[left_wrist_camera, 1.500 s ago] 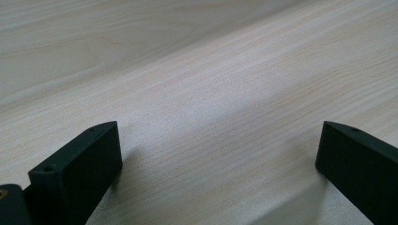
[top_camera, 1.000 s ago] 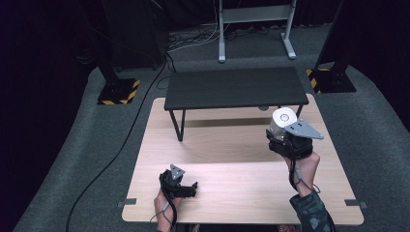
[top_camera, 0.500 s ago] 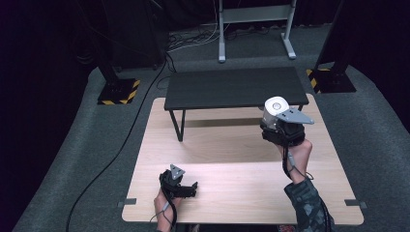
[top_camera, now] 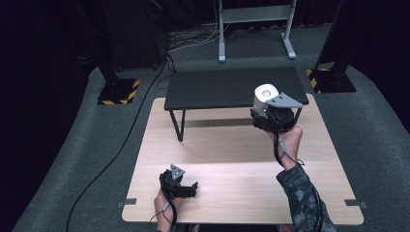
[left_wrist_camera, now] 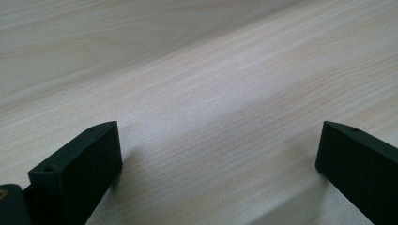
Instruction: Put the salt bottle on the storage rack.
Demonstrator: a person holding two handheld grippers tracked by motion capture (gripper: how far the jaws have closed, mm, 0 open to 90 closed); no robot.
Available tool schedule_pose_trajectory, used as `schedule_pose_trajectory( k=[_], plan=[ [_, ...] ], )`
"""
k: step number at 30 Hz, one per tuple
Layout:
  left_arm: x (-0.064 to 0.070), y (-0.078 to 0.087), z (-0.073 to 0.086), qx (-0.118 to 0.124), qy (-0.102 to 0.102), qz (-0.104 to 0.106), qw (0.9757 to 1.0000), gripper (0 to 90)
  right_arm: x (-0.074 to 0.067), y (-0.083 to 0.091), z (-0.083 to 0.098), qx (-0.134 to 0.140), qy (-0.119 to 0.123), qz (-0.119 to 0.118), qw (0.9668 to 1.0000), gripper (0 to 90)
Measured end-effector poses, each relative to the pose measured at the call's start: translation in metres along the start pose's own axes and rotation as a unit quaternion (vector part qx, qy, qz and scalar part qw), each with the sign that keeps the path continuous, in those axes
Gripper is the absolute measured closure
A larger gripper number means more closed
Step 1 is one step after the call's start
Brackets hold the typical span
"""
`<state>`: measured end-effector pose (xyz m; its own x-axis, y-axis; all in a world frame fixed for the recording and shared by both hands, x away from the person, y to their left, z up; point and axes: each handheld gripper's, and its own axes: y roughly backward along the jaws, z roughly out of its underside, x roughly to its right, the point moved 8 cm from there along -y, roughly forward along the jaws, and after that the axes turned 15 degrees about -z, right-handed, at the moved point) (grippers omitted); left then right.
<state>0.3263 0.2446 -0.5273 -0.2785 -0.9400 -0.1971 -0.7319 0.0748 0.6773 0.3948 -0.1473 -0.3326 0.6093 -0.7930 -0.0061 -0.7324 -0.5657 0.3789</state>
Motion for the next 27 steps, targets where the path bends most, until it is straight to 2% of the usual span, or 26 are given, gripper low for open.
schedule_pose_trajectory(
  k=[14,27],
  plan=[
    [0.0,0.0,0.0,0.0,0.0,0.0,1.0,0.3,0.002,-0.024,-0.023,0.004,-0.015,-0.021,0.9997,29.0],
    [0.0,0.0,0.0,0.0,-0.001,0.002,1.0,0.3,-0.002,-0.063,-0.044,-0.001,-0.027,-0.043,0.9987,29.0]
  ],
)
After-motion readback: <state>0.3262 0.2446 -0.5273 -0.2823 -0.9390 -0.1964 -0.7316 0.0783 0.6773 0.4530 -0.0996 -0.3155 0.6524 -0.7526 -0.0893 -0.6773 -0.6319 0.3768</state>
